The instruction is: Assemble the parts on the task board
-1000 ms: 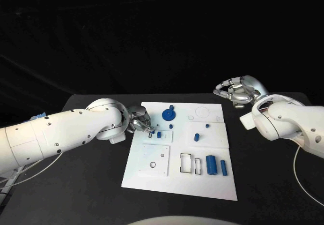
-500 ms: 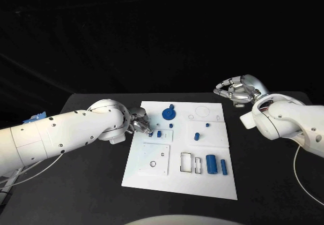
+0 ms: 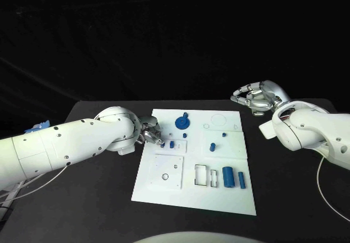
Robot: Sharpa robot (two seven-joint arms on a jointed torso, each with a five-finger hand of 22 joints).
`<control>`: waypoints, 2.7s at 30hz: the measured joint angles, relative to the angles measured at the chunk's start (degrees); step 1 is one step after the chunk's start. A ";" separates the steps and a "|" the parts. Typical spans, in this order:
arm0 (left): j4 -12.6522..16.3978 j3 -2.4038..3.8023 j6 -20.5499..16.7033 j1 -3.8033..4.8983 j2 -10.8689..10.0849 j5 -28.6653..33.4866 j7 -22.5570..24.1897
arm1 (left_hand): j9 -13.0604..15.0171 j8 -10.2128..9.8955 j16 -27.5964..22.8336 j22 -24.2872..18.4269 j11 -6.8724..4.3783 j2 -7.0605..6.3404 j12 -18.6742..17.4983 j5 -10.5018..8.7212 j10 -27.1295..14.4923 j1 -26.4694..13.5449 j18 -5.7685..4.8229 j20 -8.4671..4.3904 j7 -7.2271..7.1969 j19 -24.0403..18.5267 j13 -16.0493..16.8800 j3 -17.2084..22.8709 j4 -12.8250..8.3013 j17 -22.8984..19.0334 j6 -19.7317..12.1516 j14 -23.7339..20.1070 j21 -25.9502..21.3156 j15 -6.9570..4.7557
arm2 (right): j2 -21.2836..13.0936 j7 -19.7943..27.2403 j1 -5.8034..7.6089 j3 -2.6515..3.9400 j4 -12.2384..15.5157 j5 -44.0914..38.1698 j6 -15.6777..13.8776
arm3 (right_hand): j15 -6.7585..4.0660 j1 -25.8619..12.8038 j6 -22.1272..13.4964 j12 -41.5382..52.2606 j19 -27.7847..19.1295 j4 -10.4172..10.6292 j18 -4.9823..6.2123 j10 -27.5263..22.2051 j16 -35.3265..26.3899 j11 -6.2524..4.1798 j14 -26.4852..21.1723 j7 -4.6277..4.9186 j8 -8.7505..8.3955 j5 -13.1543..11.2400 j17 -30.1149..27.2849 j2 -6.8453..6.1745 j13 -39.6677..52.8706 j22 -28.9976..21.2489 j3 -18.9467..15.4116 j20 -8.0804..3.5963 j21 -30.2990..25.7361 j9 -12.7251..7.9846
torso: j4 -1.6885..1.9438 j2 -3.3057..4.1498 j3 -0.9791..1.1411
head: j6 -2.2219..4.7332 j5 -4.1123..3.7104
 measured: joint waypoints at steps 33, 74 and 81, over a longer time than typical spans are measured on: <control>-0.12 0.06 1.30 -0.01 -0.19 -0.40 -0.05 | -0.07 0.18 0.00 0.37 -0.01 -0.04 0.56 0.67 0.41 -0.04 0.00 0.00 -0.22 0.00 0.55 -0.31 -0.31 0.00 0.23 -0.21 0.22 -0.20 | -0.09 0.03 -0.10 0.00 -0.04 0.01 0.02 | 0.00 0.00 0.00 0.00 0.00 0.17 0.00 0.00 0.00 0.00 0.00 0.00 0.00 0.00 -0.01 0.00 0.00 -0.13 -0.17 0.00 -0.28 0.11 | 0.00 -0.01 -0.01 | -0.27 -0.09; -2.22 0.32 3.62 0.10 1.11 1.52 0.13 | -0.56 0.16 0.00 0.62 -0.19 0.03 1.51 1.88 1.28 0.03 -0.92 0.00 -0.40 -0.01 1.92 -0.88 -0.89 0.00 1.24 -0.21 0.44 -0.19 | -0.03 0.05 -0.24 0.00 -0.30 0.01 0.03 | 0.00 0.00 0.00 0.00 -0.21 0.16 0.00 0.00 -0.22 0.00 0.00 0.00 0.22 0.00 -0.03 0.00 0.00 -0.25 -0.16 -0.21 -0.28 0.15 | -0.03 -0.02 0.07 | -0.56 -0.14; -2.58 0.36 4.09 0.18 1.57 1.86 -0.46 | -1.57 -0.20 0.00 0.82 -0.41 0.03 2.08 6.67 2.09 0.03 -0.92 0.00 -0.19 -0.01 2.92 -1.98 -1.99 0.00 1.65 -0.21 0.72 -0.19 | -0.03 0.05 -0.26 0.00 -0.30 0.01 0.03 | 0.00 0.00 0.00 0.00 -0.21 0.16 0.00 0.00 -0.22 0.00 0.00 0.00 0.22 0.00 -0.03 0.00 0.00 -0.25 -0.16 -0.21 -0.28 0.15 | -0.07 -0.08 0.10 | -0.66 -0.12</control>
